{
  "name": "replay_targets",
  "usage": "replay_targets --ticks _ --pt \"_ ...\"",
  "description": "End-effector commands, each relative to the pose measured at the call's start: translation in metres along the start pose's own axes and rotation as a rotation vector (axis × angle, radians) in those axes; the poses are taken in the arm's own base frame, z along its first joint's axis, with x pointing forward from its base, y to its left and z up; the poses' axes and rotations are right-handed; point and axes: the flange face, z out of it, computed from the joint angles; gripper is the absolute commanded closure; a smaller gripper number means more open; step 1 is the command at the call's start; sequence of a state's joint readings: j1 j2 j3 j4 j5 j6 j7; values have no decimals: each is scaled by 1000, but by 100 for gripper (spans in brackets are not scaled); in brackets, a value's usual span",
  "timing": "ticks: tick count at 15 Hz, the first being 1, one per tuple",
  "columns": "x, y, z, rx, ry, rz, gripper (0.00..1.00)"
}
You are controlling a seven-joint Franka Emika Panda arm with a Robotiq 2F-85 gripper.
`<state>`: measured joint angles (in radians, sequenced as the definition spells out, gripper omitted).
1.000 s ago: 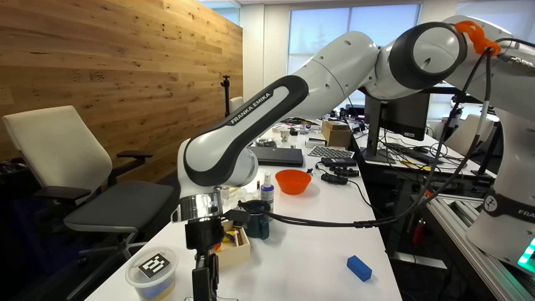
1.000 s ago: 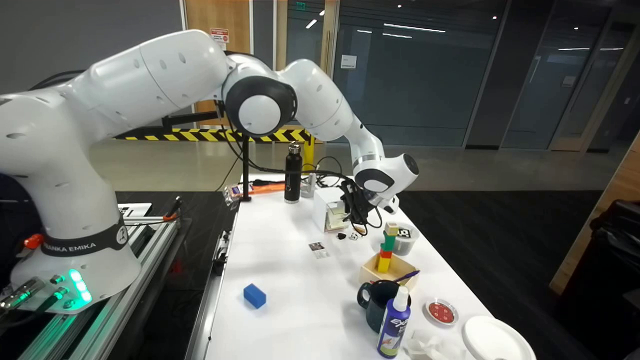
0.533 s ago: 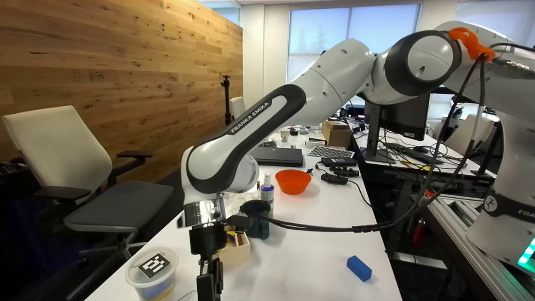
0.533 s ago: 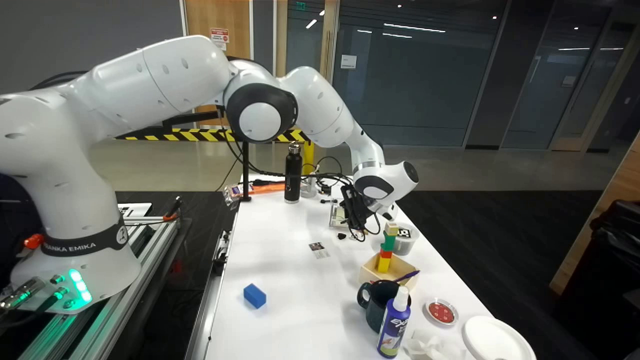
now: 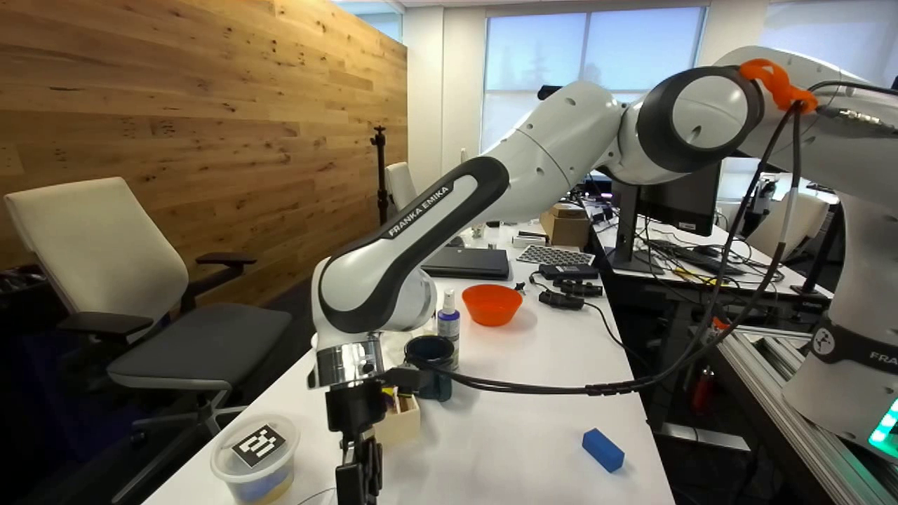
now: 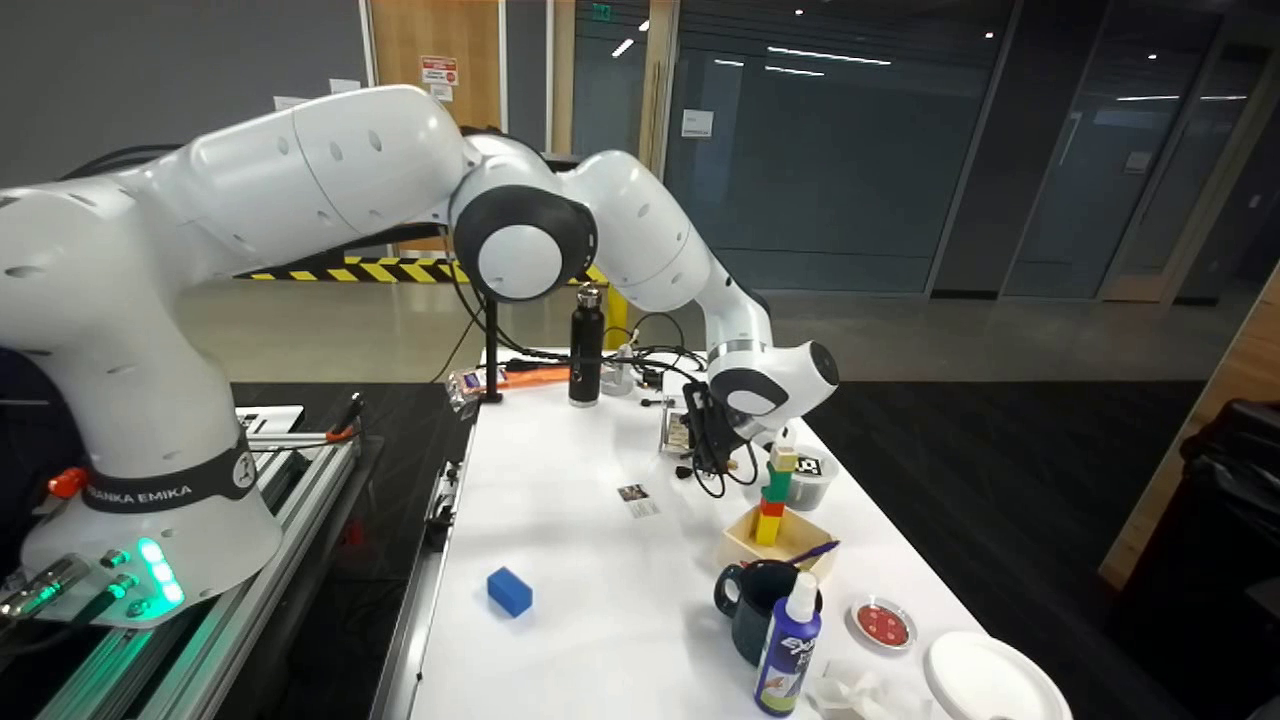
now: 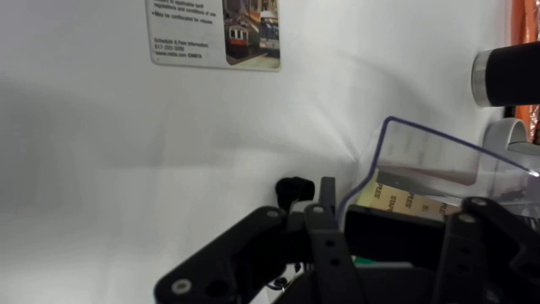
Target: Drop the pile of blocks inside the wooden box
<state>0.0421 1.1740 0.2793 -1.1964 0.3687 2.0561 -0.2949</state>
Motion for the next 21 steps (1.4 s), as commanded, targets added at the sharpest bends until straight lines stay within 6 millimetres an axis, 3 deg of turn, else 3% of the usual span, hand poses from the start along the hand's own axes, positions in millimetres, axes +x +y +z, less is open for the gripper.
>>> replay_targets --ticks 1,11,16,17,18,21 --pt "4 6 6 38 -16 49 100" --pt "0 21 28 58 -54 105 100" --pt "4 21 26 65 -67 126 100" --pt "4 21 24 68 -71 130 75" --pt "5 20 22 70 -72 132 74" --pt "7 19 18 71 -75 138 53"
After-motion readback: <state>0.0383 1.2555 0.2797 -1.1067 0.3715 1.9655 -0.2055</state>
